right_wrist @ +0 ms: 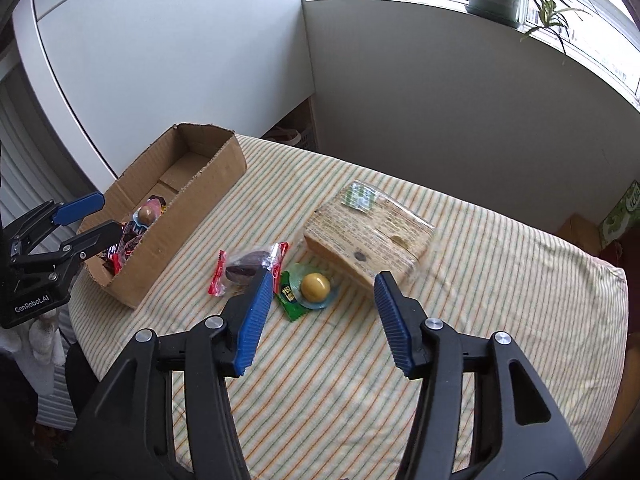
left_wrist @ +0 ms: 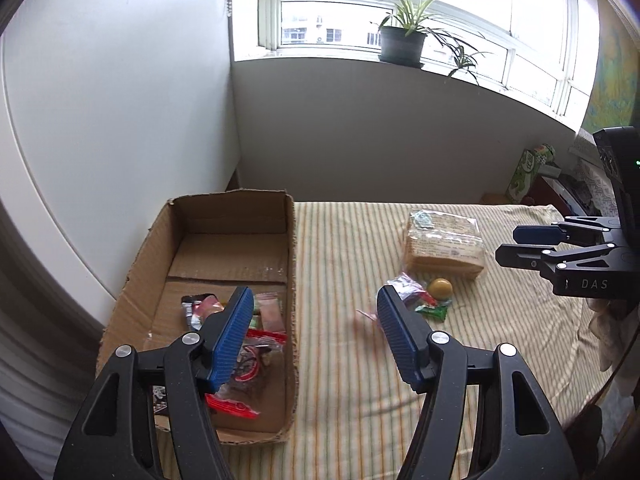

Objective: Organize snacks
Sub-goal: 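Move both open tools back to the red-wrapped pastry and yellow candy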

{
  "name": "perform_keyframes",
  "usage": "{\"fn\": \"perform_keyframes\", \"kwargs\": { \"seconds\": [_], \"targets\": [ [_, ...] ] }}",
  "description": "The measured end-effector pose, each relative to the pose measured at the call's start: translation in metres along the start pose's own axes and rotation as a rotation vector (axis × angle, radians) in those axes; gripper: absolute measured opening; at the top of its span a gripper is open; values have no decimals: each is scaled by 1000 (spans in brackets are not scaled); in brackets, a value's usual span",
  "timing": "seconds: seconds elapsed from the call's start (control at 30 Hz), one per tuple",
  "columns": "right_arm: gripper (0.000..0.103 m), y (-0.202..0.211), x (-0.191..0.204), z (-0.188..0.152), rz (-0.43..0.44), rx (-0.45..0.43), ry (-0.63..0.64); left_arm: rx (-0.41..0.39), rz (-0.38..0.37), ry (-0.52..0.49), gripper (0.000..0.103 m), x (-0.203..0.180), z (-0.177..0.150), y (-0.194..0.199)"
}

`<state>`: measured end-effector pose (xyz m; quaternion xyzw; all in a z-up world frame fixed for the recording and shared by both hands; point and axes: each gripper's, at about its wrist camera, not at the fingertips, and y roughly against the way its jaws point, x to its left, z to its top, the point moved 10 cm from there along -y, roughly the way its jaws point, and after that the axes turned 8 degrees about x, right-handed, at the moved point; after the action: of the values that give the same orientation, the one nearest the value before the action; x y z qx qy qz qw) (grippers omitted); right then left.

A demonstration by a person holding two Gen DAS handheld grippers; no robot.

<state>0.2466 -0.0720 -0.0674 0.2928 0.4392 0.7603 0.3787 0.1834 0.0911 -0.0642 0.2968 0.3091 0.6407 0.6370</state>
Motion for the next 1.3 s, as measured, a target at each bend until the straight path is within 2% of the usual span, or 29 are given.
{"fn": "perform_keyframes", "kwargs": {
  "seconds": [0.2, 0.5, 0.9, 1.0, 1.3],
  "targets": [
    [55, -5, -15, -13, 30, 11, -31, 25, -20, -45, 64, -27, -3, -11],
    [55, -29, -2, -21, 94, 42, -17, 67, -21, -104, 64, -54, -6, -34],
    [55, -64, 8, -18, 146, 78, 20, 121, -22, -139, 64, -66, -7, -71],
    [49, -75, 11, -19, 145, 94, 36, 133, -19, -138, 64, -66, -10, -79],
    [48, -95, 15, -17, 128, 113, 75, 162, -3, -150, 64, -67, -11, -101]
  ]
}}
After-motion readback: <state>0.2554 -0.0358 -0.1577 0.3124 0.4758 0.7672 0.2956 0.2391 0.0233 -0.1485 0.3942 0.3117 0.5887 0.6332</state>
